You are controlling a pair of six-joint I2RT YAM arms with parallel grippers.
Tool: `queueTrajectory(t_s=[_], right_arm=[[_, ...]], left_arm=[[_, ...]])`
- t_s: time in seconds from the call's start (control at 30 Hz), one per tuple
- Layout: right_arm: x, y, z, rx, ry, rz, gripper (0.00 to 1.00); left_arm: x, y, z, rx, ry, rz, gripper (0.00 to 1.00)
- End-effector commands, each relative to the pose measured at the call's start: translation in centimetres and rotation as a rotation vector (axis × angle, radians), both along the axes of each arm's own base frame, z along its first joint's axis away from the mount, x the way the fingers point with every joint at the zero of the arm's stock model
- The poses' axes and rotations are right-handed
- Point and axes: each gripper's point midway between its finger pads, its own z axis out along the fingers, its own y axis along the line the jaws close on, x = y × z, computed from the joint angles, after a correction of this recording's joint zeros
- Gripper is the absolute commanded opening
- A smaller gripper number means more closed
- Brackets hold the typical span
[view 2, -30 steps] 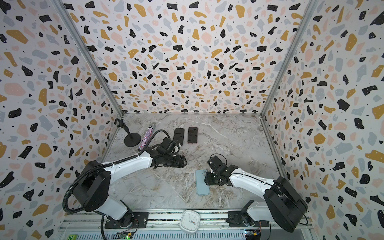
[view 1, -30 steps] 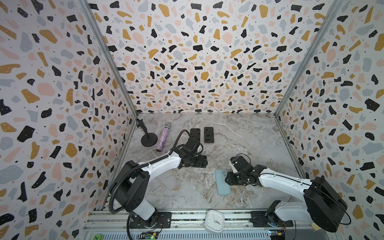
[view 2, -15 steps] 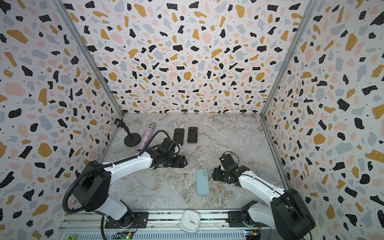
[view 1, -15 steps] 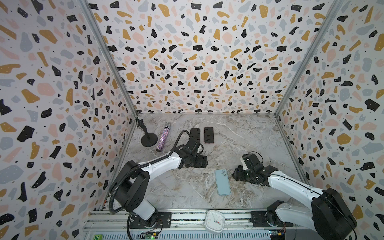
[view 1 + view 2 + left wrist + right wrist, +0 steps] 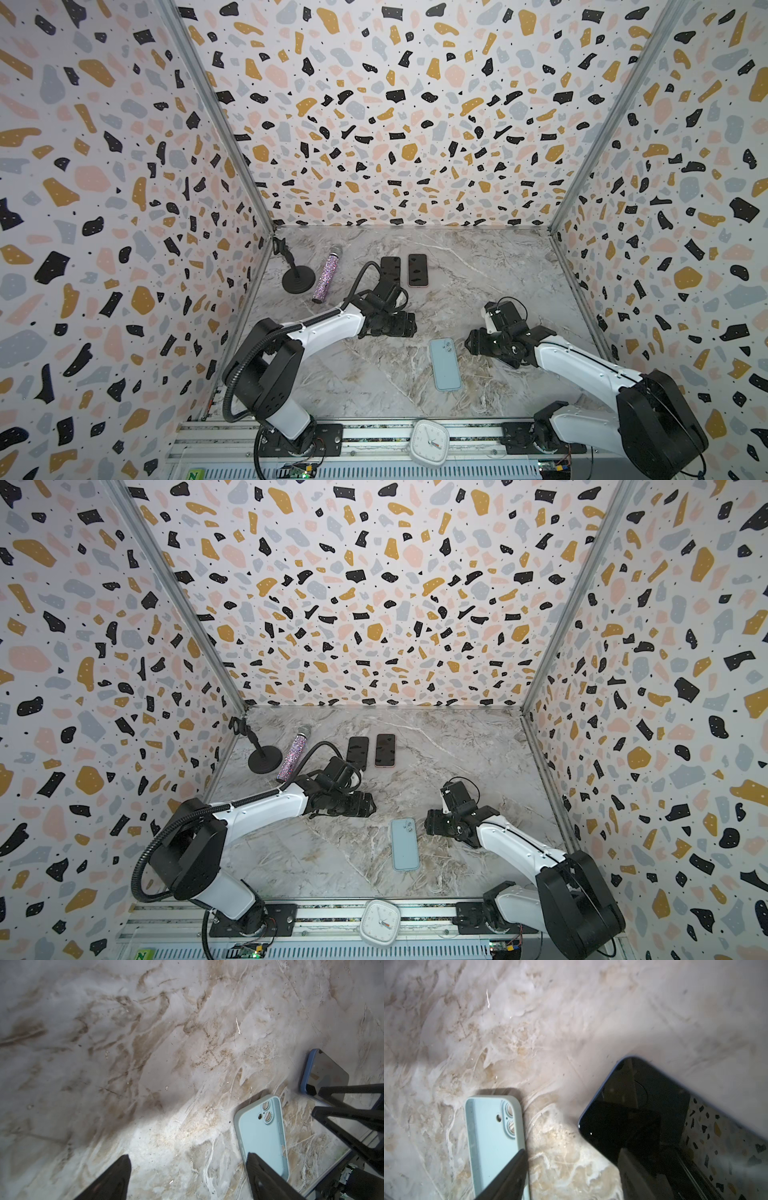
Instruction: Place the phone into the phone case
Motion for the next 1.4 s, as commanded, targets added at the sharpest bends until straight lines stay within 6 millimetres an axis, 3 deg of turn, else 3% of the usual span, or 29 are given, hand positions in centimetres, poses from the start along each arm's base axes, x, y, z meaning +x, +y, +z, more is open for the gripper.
queueTrajectory(t_s=[0.0, 0.1, 0.2, 0.33, 0.5, 0.8, 1.1, 1.37], right_arm=[[3.0, -2.8, 2.2, -0.097, -0.090, -0.060, 0.79], [5.2, -5.4, 2.5, -0.064, -0.128, -0.154, 0.83], [5.7, -7.8, 1.0, -0.005, -0.106, -0.244, 0.84], [4.4, -9.2, -1.1, 0.081, -0.024, -0.308, 0.84], [2.4, -9.7, -1.7, 0.089, -0.008, -0.332, 0.81], [-0.4, -7.1, -2.4, 0.181, 0.061, -0.296, 0.75], [-3.4, -4.3, -3.3, 0.067, 0.110, -0.208, 0.74], [-4.4, -3.5, -3.6, -0.082, 0.112, -0.153, 0.85]], left_arm=[[0.3, -0.8, 0.4, -0.026, -0.012, -0.008, 0.87], [0.3, -1.2, 0.8, -0.033, -0.018, -0.015, 0.87], [0.3, -1.5, 1.1, -0.038, -0.024, -0.023, 0.87], [0.2, -1.8, 1.3, -0.044, -0.029, -0.031, 0.87], [0.0, -2.1, 0.9, -0.053, -0.023, -0.041, 0.87], [0.4, -2.8, 1.7, -0.072, -0.045, -0.056, 0.88], [0.5, -2.8, 2.0, -0.082, -0.062, -0.058, 0.89], [0.5, -3.1, 2.2, -0.094, -0.070, -0.074, 0.89]])
